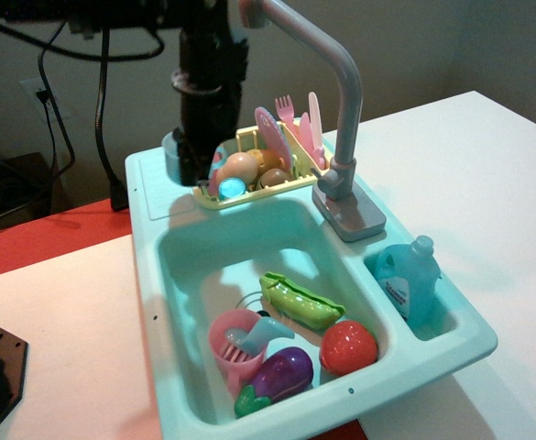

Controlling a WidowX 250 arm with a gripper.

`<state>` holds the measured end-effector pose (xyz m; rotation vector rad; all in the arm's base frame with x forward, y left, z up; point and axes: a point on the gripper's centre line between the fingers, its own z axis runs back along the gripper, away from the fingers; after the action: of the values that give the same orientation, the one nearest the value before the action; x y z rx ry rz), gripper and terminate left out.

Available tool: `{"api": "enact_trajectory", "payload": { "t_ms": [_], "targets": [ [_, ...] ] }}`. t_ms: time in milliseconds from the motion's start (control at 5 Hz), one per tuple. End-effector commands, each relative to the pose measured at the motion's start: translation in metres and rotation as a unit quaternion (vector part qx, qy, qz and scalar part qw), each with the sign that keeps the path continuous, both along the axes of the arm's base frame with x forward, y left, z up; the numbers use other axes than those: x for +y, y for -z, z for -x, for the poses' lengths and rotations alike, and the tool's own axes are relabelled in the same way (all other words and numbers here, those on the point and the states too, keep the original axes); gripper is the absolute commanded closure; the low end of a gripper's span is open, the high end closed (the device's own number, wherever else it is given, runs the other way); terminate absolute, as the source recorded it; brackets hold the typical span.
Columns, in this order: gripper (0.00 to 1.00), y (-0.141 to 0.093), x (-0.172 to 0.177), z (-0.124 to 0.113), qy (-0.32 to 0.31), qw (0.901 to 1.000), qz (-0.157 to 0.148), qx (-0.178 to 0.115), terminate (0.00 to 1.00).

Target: Put cup from counter to sink

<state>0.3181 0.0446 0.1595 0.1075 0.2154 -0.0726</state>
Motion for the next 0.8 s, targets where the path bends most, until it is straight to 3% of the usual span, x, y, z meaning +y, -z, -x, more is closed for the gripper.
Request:
{"api": "enact_trajectory", "payload": {
  "t_ms": [0, 400, 600],
  "targets": [
    [1.00, -0.022, -0.031, -0.024, 0.030, 0.9989, 0.015, -0.034, 0.00],
    [1.00, 0.001, -0.092, -0.035, 0.073, 0.9958, 0.051, -0.020, 0.00],
    [1.00, 0.019, -0.109, -0.038, 0.085, 0.9951, 0.049, -0.012, 0.00]
  ]
}}
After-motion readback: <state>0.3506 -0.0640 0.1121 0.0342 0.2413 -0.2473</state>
